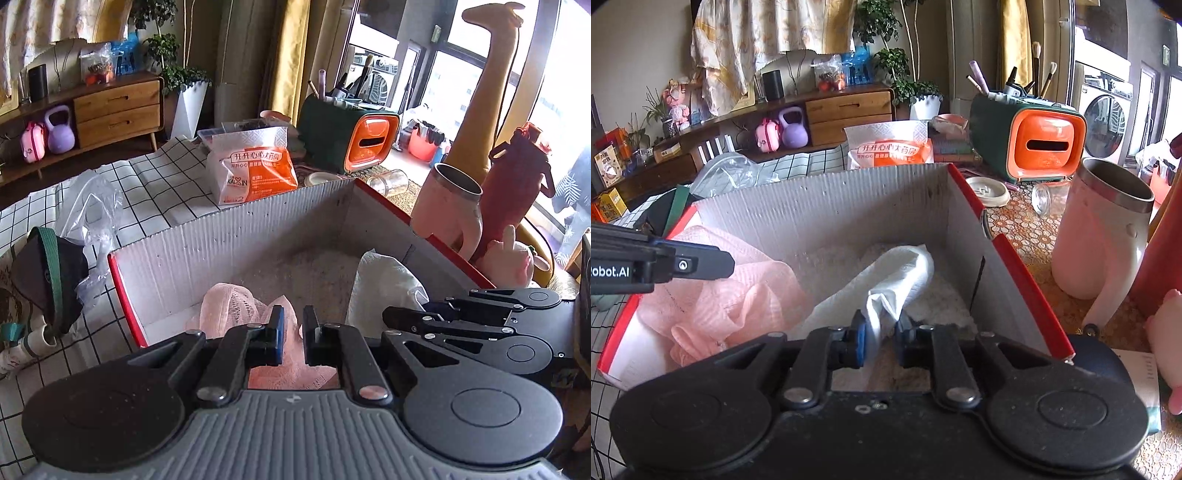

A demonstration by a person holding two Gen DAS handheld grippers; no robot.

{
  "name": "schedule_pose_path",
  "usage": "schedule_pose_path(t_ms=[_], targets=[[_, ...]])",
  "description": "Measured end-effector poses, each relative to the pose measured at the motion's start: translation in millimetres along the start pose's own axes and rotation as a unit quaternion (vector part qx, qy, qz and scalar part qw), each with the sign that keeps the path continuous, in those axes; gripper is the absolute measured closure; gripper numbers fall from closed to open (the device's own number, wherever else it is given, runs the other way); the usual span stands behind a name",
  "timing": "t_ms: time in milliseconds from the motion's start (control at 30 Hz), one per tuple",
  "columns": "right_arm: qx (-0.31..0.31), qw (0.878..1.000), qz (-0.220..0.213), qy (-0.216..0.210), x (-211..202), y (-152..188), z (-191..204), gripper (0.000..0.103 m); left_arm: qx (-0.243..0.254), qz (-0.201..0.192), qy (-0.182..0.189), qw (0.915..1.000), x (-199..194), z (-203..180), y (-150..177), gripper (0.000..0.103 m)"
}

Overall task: Organize soft objects
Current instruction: 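Lower the tissue into the box and open the right tool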

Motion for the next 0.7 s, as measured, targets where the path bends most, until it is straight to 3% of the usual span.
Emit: schedule_pose_path(t_ms=[267, 500, 700], targets=[[-0.002, 1.0, 0.009, 0.001, -1, 0, 3, 0.08, -0.018, 0.011, -0.001, 0.9998, 3, 3, 7, 0.093], [-0.009, 1.0, 0.003, 0.003, -10, -2, 7, 0.06, -0.024, 0.008, -0.004, 0.9997, -5, 5, 7, 0.093], [-0.011, 1.0, -0.003, 0.009, -17, -7, 8, 0.049, -0.026, 0.001, -0.009, 0.9996, -17, 8, 8, 0.093]])
Point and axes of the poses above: each gripper's, at about its wrist camera, not at the fingertips, and x roughly the way its jaws point, z to its left, y to its underside, the point moved 9 cm from there along x, roughly the way its jaws point
